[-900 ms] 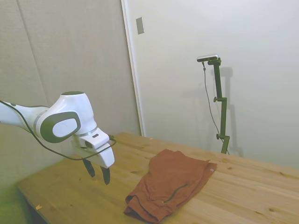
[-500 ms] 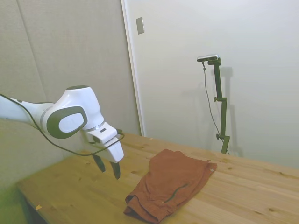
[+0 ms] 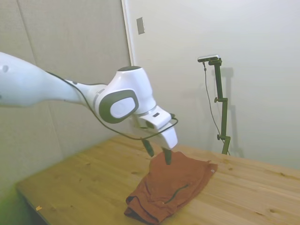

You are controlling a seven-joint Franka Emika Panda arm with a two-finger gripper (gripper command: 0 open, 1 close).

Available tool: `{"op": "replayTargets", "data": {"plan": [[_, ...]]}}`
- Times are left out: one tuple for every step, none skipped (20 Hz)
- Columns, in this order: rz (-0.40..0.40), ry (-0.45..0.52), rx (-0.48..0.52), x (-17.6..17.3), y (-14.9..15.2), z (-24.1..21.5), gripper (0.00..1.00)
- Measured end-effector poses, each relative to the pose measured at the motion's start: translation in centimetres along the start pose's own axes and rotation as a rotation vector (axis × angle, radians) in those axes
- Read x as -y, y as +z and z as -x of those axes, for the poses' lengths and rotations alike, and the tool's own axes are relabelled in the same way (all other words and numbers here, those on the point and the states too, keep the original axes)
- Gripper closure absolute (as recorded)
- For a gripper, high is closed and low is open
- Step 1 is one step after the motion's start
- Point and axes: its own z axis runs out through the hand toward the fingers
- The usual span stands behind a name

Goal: Unfold the shorts

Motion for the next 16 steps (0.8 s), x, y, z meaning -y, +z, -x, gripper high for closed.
{"op": "replayTargets", "data": {"plan": [[0.002, 0.008, -0.003, 1.4, 0.3, -2.9, 0.00], [-0.002, 0.009, -0.006, 1.6, 0.2, -3.1, 0.00], [-0.011, 0.011, -0.012, 2.0, 0.1, -3.4, 0.00], [-0.025, 0.019, -0.012, 2.5, 0.2, -3.8, 0.00], [-0.039, 0.025, -0.015, 3.0, 0.6, -4.3, 0.00], [-0.050, 0.032, -0.018, 3.6, 1.4, -4.9, 0.00], [-0.061, 0.037, -0.021, 4.1, 2.4, -5.5, 0.00], [-0.072, 0.044, -0.027, 4.6, 3.6, -6.2, 0.00], [-0.076, 0.050, -0.033, 5.0, 5.0, -6.8, 0.00], [-0.075, 0.052, -0.035, 5.4, 6.4, -7.3, 0.00], [-0.074, 0.055, -0.037, 5.8, 7.8, -7.8, 0.00], [-0.076, 0.060, -0.035, 6.2, 9.1, -8.1, 0.00], [-0.078, 0.062, -0.036, 6.6, 10.4, -8.5, 0.00], [-0.077, 0.062, -0.036, 7.0, 11.5, -8.7, 0.00], [-0.077, 0.062, -0.038, 7.3, 12.5, -9.0, 0.00], [-0.076, 0.063, -0.039, 7.7, 13.4, -9.2, 0.00]]}}
